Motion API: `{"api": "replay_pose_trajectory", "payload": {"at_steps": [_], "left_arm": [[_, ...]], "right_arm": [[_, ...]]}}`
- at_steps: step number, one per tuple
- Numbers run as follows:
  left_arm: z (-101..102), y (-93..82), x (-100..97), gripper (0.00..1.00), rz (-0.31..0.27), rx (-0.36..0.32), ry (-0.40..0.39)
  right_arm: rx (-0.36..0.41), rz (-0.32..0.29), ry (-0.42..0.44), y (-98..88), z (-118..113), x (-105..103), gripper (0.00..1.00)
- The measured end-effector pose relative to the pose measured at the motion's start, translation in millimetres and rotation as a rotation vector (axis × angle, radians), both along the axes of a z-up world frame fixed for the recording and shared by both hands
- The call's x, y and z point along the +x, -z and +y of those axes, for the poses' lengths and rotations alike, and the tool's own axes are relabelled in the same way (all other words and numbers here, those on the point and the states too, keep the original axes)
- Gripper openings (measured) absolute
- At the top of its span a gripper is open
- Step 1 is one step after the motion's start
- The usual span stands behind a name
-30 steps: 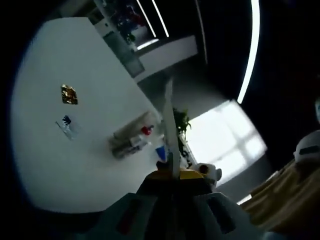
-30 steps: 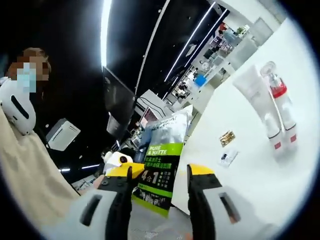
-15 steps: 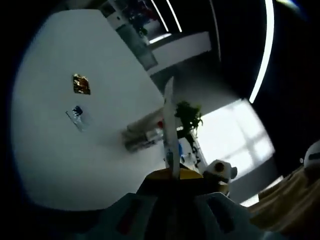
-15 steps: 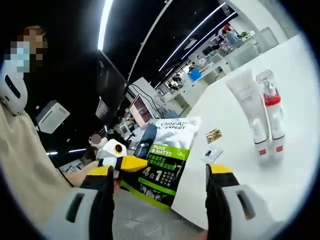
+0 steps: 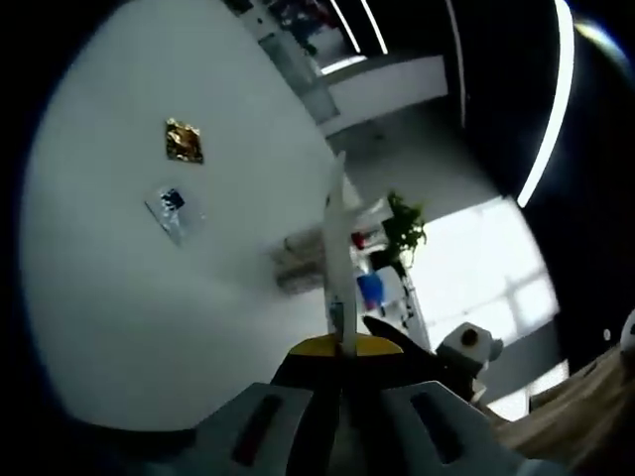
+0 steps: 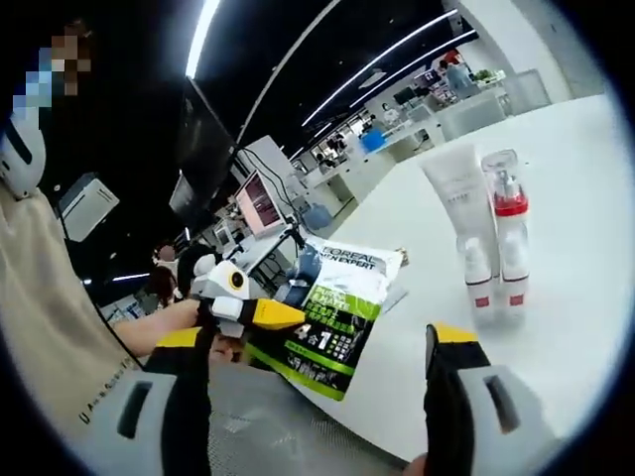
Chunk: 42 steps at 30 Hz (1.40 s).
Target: Arrange the skincare products in the storage area until every visible bottle or jar stands upright without overlapping.
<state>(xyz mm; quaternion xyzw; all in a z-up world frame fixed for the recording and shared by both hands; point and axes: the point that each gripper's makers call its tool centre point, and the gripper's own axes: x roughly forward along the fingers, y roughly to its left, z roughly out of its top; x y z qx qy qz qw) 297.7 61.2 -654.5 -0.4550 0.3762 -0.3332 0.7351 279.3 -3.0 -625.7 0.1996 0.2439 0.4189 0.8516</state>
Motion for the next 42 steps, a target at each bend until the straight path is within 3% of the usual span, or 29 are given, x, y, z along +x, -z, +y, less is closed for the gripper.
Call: {"api": "replay_pose_trajectory", "payload": {"at_steps": [9,28,42], "left_arm": [[-13,21.4,24.4,0.00,0.040,0.018,0.009],[-21,76.0,64.7,0.00,0.126,0.110,0.031],[-18,99.4,71.9,0.00,0.148,0.182,0.042]], "right_arm": [[-0.045,0.017,0.034,8.9,-18,4,0.99],[-0.074,0.044,0.083,19.9,-40,4,0.99],[-0.073,0.060,0.096,24.4,-43,5,0.99]]}}
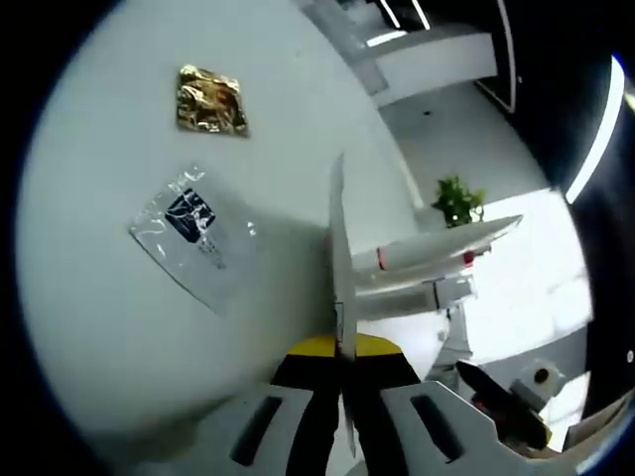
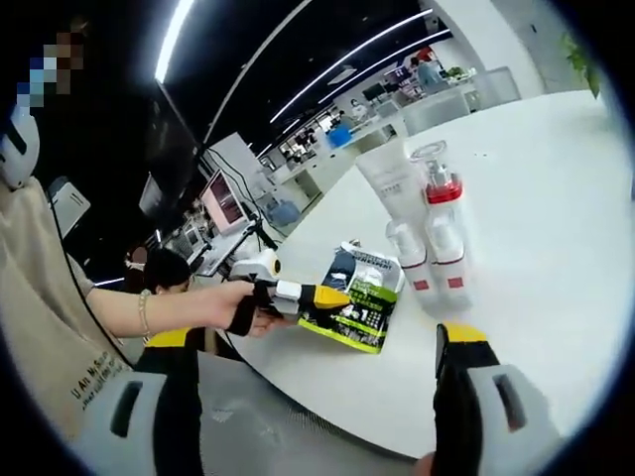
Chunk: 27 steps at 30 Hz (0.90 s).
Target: Arrange the skincare products in the storage area until every visible bottle or jar stands upright without overlapping.
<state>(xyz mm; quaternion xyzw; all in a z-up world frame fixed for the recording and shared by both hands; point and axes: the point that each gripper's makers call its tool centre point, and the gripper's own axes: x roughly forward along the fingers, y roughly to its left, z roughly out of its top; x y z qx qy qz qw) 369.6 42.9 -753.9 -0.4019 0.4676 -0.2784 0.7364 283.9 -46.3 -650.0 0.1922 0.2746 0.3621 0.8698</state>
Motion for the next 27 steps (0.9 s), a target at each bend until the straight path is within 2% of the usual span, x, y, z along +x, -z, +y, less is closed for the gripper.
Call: {"api": "replay_pose_trajectory", "payload": {"at_steps": [3,7,9,13,17,20,22,27], "left_arm": [[4,8.7,-0.2,0.00,-0.012,0.065,0.020],[4,8.0,1.2,0.00,-0.031,0.083,0.029],[4,10.2,2.3,0.00,-0.053,0.122,0.044],[4,10.9,4.3,0.02,-0.071,0.153,0.059],[12,16.4,6.6,0.07,-0.141,0.282,0.113],[12,13.9,6.3,0.10,-0.168,0.312,0.139],[16,14.0,7.2,0.11,-0.216,0.376,0.177],[19,13.0,3.5,0.16,-0.277,0.473,0.253]], "right_arm": [[0.001,0.003,-0.001,0.5,1,-1,0.99],[0.003,0.005,-0.002,0.4,1,-2,0.99],[0.003,0.006,0.000,0.8,1,-2,0.99],[0.005,0.007,0.003,0.4,0,-2,0.99],[0.007,0.006,0.006,0.1,-1,-2,0.99],[0.008,0.006,0.008,-0.1,-1,-2,0.99],[0.011,0.006,0.010,-0.2,-1,-2,0.99],[0.014,0.007,0.012,0.0,-1,-2,0.99]]}}
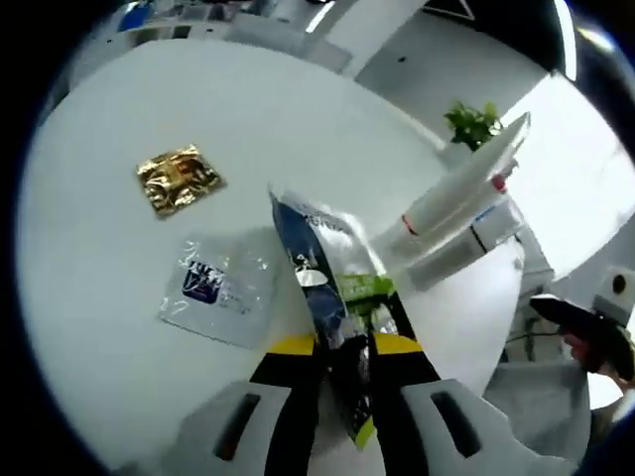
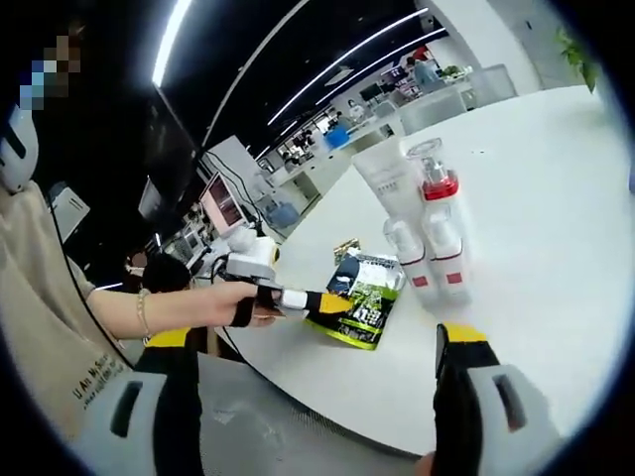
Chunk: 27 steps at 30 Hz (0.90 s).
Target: Arrange the skincare products in the storage area until every visible bottle or jar stands upright without overlapping.
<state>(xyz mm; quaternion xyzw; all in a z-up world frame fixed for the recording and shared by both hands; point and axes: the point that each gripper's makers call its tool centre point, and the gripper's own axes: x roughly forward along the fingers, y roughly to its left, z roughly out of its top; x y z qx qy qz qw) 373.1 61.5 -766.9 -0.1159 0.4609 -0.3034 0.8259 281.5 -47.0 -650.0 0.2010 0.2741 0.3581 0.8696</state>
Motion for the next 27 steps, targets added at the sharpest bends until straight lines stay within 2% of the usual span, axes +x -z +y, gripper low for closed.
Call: {"api": "replay_pose_trajectory", "payload": {"at_steps": [2,6,11,15,18,19,23,27], "left_arm": [[1,-0.9,0.0,0.21,-0.025,0.031,0.018],[10,0.6,2.4,0.28,-0.092,0.144,0.060],[16,3.1,4.3,0.28,-0.105,0.168,0.068],[24,-3.1,11.1,0.30,-0.172,0.229,0.088],[12,-14.2,14.4,0.35,-0.269,0.213,0.164],[8,-15.8,13.8,0.39,-0.286,0.208,0.183],[-4,-7.1,15.1,0.50,-0.352,0.249,0.274],[-11,5.9,10.4,0.54,-0.340,0.281,0.297]], "right_arm": [[0.002,0.000,0.001,-0.2,0,0,0.99],[0.003,0.000,0.005,-0.3,-1,0,0.99],[0.003,-0.001,0.005,-0.2,-2,-1,0.99],[0.004,-0.001,0.006,-0.6,-2,-1,0.99],[0.006,-0.001,0.009,-0.3,-2,-2,0.99],[0.005,0.000,0.010,0.0,-3,-2,0.99],[0.006,-0.003,0.014,-1.1,-4,-1,0.99],[0.005,-0.006,0.021,-1.8,-6,-1,0.99]]}}
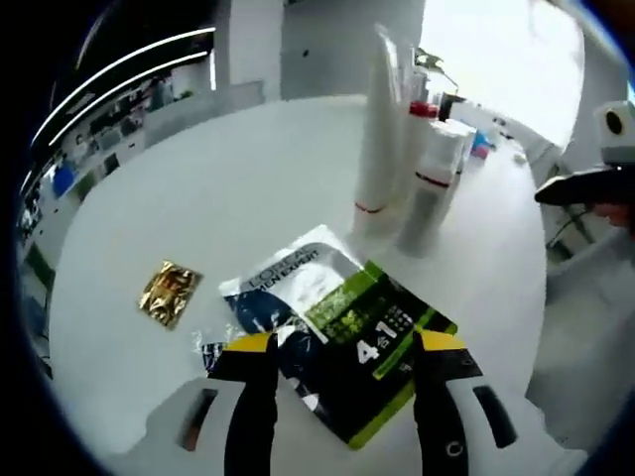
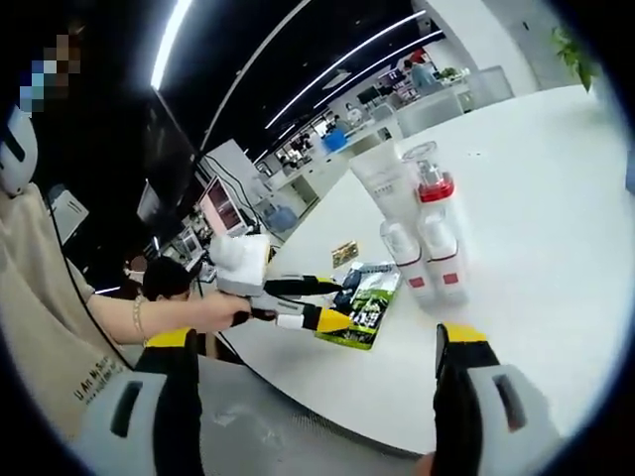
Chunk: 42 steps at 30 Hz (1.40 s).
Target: Arrange the skincare products in the storage area until every visible bottle or jar stands upright without overlapping.
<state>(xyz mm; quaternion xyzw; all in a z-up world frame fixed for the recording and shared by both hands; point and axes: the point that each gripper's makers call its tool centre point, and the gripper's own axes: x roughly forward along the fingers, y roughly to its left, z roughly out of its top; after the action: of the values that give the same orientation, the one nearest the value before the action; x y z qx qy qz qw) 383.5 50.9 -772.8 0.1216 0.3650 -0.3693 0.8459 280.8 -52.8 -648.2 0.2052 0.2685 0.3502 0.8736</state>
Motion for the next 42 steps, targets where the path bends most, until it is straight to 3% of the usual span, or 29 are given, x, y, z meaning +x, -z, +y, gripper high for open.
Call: {"api": "replay_pose_trajectory", "payload": {"at_steps": [3,4,5,17,24,31,36,42], "left_arm": [[-2,8.4,-1.9,0.59,0.013,0.008,0.001],[-1,8.7,1.4,0.58,-0.028,0.028,0.008],[-2,9.2,0.8,0.58,-0.021,0.029,0.008],[-7,6.8,7.0,0.58,-0.028,0.021,-0.060],[-9,6.7,8.2,0.58,-0.027,0.020,-0.060],[-10,-0.9,7.9,0.59,-0.024,0.008,-0.059],[-5,-14.0,4.3,0.61,-0.044,-0.006,-0.070],[18,-25.9,-7.0,0.66,-0.054,0.001,-0.105]], "right_arm": [[-0.001,-0.001,0.006,-0.2,-2,1,0.99],[-0.003,-0.004,0.010,-0.3,-3,1,0.99],[-0.003,-0.004,0.011,-0.4,-4,2,0.99],[-0.012,0.001,0.004,3.6,-2,1,0.99],[-0.015,0.000,0.007,3.3,-4,2,0.99],[-0.112,-0.037,0.009,6.3,-15,4,0.99],[-0.135,-0.050,0.068,5.6,-31,9,0.99],[-0.134,-0.060,0.168,2.9,-48,19,1.00]]}}
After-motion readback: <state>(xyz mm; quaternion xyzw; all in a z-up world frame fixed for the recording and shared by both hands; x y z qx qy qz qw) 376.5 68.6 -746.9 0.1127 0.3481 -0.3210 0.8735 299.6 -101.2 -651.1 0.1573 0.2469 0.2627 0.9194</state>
